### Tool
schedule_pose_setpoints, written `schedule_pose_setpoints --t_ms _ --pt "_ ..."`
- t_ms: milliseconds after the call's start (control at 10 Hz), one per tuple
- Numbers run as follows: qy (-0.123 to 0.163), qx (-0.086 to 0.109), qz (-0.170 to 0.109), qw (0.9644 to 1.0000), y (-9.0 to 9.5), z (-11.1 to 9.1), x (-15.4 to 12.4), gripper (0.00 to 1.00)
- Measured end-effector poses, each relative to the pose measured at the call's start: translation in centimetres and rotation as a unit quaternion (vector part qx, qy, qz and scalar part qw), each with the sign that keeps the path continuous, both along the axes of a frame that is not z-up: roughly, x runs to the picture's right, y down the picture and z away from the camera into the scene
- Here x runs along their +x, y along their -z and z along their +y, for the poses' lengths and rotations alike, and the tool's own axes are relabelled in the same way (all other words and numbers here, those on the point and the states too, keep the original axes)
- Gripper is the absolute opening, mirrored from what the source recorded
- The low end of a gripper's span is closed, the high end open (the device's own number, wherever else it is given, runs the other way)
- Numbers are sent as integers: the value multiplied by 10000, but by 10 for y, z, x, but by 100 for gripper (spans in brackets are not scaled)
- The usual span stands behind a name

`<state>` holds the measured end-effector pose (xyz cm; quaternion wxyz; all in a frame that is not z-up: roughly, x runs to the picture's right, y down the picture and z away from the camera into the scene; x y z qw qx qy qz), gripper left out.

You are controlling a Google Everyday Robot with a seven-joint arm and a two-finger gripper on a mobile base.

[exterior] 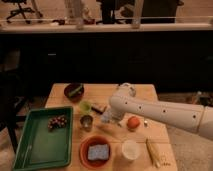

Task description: Place towel in metal cup

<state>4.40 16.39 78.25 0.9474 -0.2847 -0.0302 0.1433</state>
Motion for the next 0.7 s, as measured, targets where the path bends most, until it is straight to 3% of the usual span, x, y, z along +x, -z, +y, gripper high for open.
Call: schedule_pose_setpoints --t_ms 100,200,300,700 --pt "78 160 -122 9998 18 -14 -4 0" --pt "110 230 -182 9995 25 -19 -6 0" --pt "162 409 -417 9982 44 -34 -13 0" --pt "163 406 -426 9981 44 -34 -15 0"
